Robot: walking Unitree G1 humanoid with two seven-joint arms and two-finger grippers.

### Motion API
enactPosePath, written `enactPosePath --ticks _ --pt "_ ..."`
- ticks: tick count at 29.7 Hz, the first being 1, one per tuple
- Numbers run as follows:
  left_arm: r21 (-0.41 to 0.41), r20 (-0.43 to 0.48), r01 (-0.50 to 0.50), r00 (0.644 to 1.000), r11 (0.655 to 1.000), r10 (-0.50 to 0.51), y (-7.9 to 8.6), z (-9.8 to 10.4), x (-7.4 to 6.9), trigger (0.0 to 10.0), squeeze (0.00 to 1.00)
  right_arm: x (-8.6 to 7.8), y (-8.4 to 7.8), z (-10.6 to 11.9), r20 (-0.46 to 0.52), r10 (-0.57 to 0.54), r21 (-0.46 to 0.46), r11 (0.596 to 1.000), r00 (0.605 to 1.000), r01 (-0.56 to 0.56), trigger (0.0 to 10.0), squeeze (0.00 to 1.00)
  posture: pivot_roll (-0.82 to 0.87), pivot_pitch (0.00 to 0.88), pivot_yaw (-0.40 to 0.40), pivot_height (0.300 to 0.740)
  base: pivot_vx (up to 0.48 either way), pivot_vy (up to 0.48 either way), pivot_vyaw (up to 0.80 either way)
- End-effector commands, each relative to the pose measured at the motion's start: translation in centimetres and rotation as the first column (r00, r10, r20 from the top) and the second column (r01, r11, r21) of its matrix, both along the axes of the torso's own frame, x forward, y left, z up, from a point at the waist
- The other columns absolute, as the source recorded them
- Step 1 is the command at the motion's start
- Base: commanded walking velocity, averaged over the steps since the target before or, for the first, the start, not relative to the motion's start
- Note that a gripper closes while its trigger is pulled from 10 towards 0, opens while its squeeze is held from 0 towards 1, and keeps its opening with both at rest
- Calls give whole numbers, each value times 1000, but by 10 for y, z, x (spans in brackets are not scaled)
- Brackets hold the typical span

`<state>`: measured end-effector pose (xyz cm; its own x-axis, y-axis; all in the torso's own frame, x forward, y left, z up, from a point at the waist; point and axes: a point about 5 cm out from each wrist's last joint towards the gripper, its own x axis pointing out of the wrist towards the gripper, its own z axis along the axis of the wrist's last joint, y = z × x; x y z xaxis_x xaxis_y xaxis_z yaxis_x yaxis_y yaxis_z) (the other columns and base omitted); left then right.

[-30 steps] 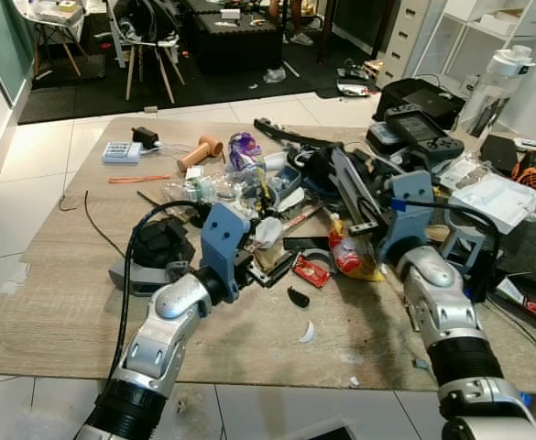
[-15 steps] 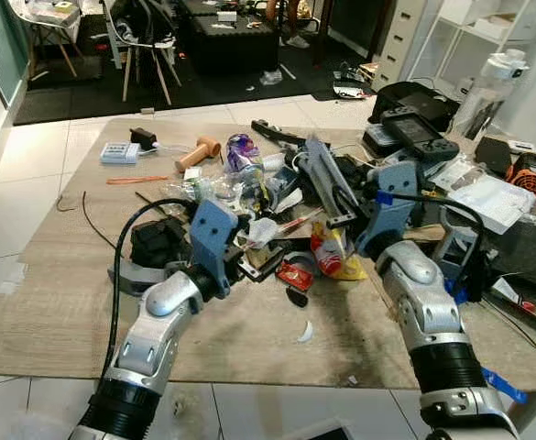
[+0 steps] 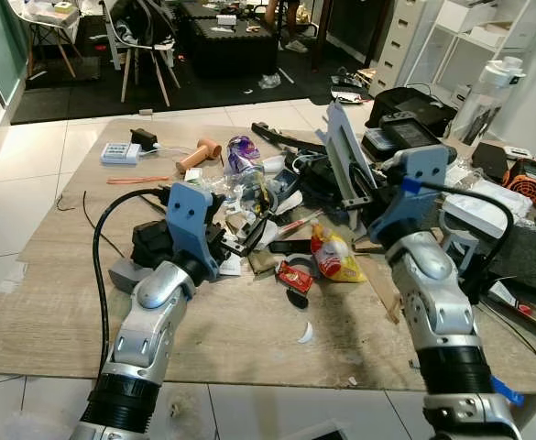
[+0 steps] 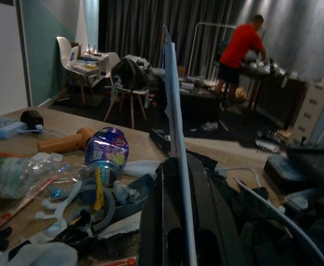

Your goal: Picking trash to rubbish bin

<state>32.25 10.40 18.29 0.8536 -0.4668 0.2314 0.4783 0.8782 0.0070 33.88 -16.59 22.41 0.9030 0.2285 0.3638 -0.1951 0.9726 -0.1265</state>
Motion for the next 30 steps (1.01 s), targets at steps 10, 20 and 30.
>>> enactPosePath --ticks 10,20,30 --pt "-19 17 -157 987 987 157 10 -2 4 10000 0 -14 14 -4 43 16 -59 998 999 -13 10000 0 -99 49 -46 740 0 0 -738" --pt "-31 16 -164 986 986 165 6 -1 4 10000 0 -15 19 -3 60 33 -95 995 998 -27 10000 0 -98 55 -54 740 0 0 -800" --pt "-12 16 -187 982 982 187 9 -3 5 10000 0 -15 18 -4 56 29 -106 994 998 -22 10000 0 -98 59 -58 740 0 0 -800"
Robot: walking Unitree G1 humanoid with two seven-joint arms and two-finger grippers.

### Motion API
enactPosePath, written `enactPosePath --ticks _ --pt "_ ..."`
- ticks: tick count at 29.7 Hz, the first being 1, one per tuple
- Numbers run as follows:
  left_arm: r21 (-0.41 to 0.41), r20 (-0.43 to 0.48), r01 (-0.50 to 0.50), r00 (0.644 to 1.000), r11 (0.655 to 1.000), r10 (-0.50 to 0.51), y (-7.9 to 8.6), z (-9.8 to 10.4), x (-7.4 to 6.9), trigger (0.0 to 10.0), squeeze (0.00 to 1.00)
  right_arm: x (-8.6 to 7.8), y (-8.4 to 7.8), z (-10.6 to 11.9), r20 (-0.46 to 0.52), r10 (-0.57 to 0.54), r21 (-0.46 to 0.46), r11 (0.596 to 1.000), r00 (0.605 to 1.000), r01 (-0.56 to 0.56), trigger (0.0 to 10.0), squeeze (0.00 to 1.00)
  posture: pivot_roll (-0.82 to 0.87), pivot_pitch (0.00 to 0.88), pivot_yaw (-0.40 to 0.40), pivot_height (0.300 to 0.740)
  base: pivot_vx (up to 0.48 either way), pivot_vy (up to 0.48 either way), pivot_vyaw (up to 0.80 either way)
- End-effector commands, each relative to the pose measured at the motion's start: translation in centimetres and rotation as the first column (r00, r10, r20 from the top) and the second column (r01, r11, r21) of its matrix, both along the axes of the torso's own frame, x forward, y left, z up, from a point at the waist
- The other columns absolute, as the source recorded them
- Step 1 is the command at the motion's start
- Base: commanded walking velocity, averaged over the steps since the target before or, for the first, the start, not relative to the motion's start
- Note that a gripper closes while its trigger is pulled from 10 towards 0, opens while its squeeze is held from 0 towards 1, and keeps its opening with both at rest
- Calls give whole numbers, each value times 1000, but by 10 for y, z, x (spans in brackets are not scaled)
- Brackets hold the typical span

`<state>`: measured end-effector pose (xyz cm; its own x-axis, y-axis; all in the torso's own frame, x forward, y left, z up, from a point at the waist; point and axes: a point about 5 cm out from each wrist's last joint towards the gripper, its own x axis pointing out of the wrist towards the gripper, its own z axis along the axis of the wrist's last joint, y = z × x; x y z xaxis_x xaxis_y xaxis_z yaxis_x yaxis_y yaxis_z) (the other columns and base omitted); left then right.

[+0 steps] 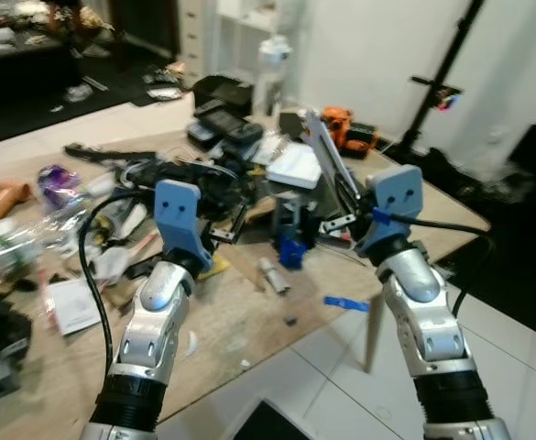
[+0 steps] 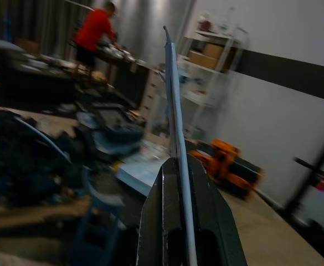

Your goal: Picking trash to rubbish bin

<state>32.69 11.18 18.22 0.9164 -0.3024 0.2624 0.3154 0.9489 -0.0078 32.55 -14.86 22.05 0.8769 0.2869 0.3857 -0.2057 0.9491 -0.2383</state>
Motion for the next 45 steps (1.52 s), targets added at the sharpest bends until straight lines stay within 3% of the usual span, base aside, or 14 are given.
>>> enactPosePath --ticks 1,7,45 --pt "15 -8 -10 1000 1000 10 1 -3 1 10000 0 -2 1 0 3 4 -1 1000 1000 -4 10000 0 -98 59 -58 740 0 0 -800" --pt "-13 -5 -23 1000 1000 23 2 0 2 10000 0 -1 1 -4 -11 0 -10 1000 1000 0 10000 0 -96 61 -60 740 0 0 -800" --pt "7 -11 -19 1000 1000 19 2 0 4 10000 0 -1 4 -10 -30 -17 -14 1000 999 16 10000 0 -90 73 -52 740 0 0 -800"
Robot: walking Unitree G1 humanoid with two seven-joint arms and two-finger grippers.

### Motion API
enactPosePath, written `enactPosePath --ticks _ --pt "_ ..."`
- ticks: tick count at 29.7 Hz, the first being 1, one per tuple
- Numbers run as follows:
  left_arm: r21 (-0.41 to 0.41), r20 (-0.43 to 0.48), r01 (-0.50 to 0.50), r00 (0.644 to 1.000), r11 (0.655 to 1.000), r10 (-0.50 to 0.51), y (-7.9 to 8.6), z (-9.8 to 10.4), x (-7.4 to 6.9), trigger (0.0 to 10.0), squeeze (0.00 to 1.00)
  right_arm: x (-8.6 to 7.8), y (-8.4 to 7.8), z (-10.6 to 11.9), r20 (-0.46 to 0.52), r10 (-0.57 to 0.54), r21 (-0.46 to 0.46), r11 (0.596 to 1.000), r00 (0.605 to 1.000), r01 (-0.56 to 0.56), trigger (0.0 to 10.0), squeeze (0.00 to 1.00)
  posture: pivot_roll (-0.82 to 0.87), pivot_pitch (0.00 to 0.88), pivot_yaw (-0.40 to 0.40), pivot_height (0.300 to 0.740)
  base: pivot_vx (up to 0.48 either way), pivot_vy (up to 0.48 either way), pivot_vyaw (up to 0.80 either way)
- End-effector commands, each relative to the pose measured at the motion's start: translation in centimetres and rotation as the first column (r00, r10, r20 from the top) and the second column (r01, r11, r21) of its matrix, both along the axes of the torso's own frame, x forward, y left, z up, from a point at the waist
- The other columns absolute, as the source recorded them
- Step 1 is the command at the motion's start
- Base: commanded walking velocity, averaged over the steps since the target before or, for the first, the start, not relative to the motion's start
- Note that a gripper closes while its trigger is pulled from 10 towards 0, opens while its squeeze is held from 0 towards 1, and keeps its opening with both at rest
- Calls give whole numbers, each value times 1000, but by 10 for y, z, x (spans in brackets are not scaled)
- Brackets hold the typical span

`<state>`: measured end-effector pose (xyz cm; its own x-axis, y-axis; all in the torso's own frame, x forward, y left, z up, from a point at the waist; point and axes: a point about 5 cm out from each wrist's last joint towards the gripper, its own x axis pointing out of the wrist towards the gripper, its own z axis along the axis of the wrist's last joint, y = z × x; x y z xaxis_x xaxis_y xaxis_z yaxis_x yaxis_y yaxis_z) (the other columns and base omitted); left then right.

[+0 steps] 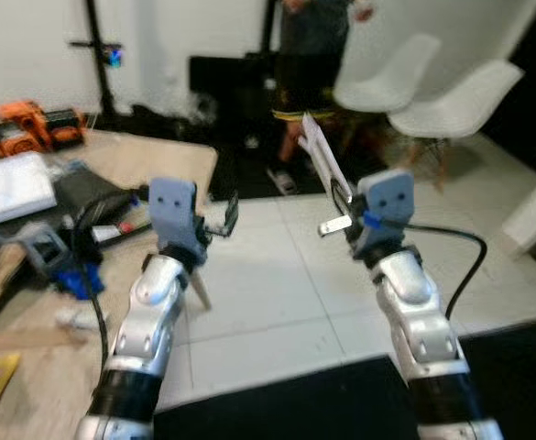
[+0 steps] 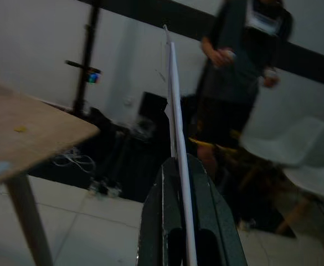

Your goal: Picking trash to rubbish bin

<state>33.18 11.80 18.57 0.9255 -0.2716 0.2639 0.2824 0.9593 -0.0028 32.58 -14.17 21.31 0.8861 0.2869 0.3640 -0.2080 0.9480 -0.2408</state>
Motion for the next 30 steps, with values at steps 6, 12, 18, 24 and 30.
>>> enactPosePath --ticks 6,12,18,24,30 --pt "2 -14 17 1000 1000 -17 -4 -3 -1 10000 0 -1 -3 -4 -14 -17 -7 1000 1000 17 10000 0 -90 73 -51 740 0 0 -800" --pt "3 -17 16 1000 1000 -16 -3 -4 -1 10000 0 -1 -2 -6 -20 -15 -7 1000 1000 15 10000 0 -88 75 -51 740 0 0 -800" --pt "6 -15 16 1000 1000 -16 -3 -4 -1 10000 0 -1 -2 -7 -25 -14 -8 1000 1000 14 10000 0 -89 70 -50 740 0 0 -800" --pt "7 -14 18 1000 1000 -18 -3 -4 -1 10000 0 -2 0 -9 -32 -8 -12 1000 999 7 10000 0 -90 65 -50 740 0 0 -800" --pt "13 -21 19 1000 1000 -19 -3 -7 -2 10000 0 -3 -1 -16 -57 -9 -16 1000 998 8 10000 0 -91 59 -51 740 0 0 -800"
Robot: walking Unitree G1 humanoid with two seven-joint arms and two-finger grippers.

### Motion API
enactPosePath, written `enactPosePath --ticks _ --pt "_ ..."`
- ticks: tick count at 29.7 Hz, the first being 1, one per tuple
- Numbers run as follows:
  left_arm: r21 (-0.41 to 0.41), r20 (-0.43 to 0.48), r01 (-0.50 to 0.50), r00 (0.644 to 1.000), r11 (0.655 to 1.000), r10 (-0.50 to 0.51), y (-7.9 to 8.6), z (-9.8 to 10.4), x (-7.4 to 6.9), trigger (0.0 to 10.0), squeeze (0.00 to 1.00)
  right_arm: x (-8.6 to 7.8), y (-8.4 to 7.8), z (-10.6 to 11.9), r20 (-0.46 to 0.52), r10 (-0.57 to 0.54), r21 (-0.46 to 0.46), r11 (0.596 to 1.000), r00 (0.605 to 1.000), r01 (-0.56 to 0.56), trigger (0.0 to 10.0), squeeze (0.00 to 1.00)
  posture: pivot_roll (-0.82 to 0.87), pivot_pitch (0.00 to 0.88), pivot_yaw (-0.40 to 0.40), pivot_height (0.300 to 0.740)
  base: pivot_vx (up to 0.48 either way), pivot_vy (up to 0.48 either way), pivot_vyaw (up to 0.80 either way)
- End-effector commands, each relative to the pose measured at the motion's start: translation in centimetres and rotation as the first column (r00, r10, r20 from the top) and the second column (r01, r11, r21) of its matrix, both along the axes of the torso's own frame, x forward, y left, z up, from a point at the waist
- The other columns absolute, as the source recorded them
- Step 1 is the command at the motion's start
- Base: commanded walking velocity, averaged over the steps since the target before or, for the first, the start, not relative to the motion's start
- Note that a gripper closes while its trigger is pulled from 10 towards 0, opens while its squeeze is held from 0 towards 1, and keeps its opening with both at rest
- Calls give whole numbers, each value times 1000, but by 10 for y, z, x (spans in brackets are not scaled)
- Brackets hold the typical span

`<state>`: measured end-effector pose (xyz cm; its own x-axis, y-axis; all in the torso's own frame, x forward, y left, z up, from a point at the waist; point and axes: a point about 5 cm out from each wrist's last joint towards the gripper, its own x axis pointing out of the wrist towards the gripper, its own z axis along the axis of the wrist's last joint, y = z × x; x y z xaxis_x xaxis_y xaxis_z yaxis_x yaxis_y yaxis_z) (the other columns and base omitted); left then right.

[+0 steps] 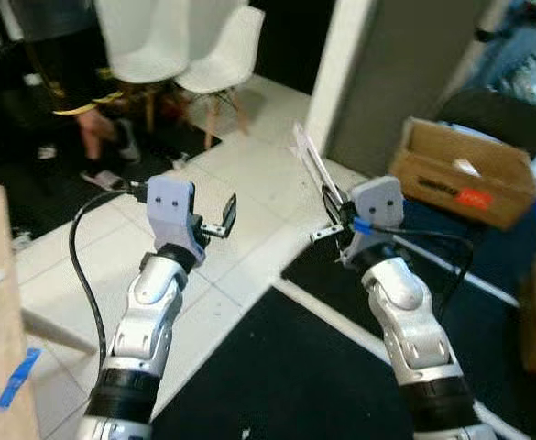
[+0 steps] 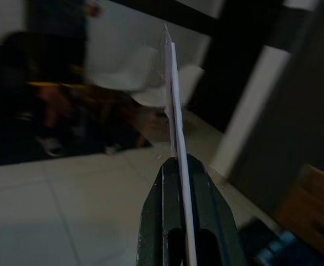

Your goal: Picking trash to rubbish bin

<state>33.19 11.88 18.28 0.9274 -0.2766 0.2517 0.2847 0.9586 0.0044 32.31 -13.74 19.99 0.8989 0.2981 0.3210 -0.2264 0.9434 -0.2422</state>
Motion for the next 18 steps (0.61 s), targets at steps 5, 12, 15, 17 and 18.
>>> enactPosePath --ticks 5,12,15,17,18 --pt "5 -12 15 1000 1000 -15 -3 -5 -2 10000 0 0 -5 -4 -20 -16 -4 1000 1000 16 10000 0 -90 54 -54 740 0 0 -800" --pt "8 -10 13 1000 1000 -13 -2 -5 -2 10000 0 0 -4 -8 -32 -11 -8 1000 999 11 10000 0 -89 44 -55 740 0 0 -800" --pt "9 -11 14 1000 1000 -14 -2 -5 -2 10000 0 0 -4 -8 -34 -11 -8 1000 999 11 10000 0 -89 42 -53 740 0 0 -800" --pt "9 -12 14 1000 1000 -14 -2 -6 -2 10000 0 -1 -4 -9 -38 -12 -10 1000 999 12 10000 0 -90 41 -54 740 0 0 -800" --pt "10 -15 14 1000 1000 -14 -2 -7 -2 10000 0 -1 -4 -10 -40 -12 -10 1000 999 12 10000 0 -90 41 -54 740 0 0 -800"
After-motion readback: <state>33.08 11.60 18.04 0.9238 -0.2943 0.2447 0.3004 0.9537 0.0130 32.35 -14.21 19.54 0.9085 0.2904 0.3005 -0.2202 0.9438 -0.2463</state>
